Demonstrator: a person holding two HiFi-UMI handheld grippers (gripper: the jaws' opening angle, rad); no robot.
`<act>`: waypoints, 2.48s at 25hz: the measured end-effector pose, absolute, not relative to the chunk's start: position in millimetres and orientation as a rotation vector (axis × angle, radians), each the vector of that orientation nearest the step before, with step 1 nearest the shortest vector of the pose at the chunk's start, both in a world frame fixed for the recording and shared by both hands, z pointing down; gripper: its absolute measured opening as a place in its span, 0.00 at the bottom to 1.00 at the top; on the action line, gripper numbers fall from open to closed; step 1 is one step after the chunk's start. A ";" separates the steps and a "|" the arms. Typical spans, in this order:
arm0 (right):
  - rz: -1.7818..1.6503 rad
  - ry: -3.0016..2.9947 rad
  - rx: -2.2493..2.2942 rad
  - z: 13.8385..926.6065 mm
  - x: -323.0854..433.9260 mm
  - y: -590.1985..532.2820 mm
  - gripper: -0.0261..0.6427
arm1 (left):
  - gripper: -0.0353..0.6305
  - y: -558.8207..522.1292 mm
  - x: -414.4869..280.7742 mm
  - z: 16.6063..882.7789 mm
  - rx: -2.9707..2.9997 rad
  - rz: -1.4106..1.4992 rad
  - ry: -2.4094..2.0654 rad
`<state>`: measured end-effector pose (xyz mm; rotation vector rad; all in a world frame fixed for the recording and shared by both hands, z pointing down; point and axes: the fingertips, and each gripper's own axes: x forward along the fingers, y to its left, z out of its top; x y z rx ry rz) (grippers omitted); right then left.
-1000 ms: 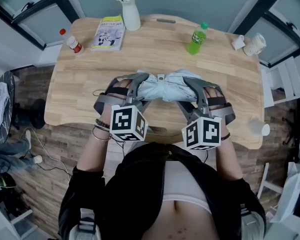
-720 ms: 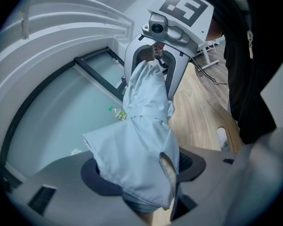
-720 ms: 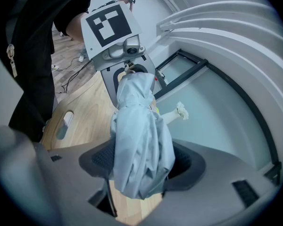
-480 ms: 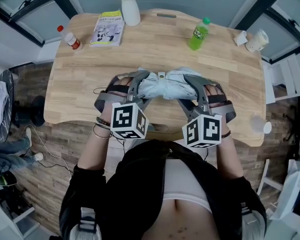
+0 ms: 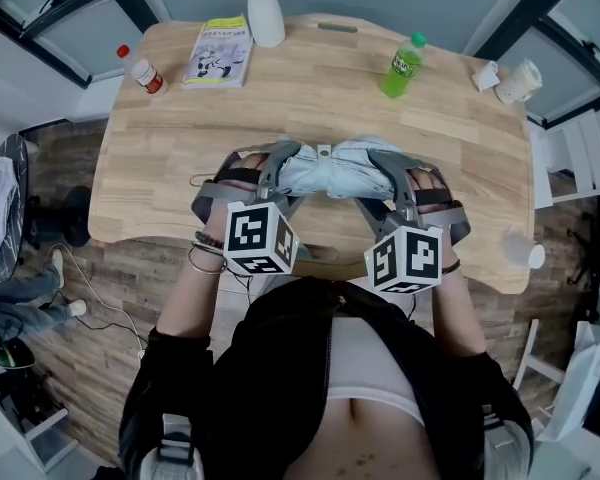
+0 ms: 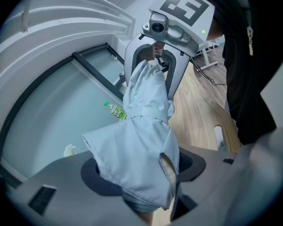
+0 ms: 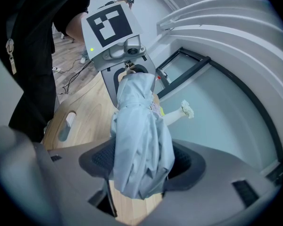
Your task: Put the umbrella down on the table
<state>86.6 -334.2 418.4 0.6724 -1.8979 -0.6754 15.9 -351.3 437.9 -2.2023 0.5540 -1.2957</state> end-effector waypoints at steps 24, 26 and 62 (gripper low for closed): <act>-0.631 -1.913 0.634 443.3 89.2 -331.8 0.50 | 0.48 -348.4 18.6 462.2 -2.243 -1.345 0.519; -0.620 -1.918 0.631 446.7 90.4 -330.7 0.50 | 0.48 -347.2 19.7 465.1 -2.245 -1.352 0.512; -0.536 -1.945 0.578 481.9 78.8 -322.1 0.50 | 0.48 -338.0 8.5 499.7 -2.293 -1.420 0.458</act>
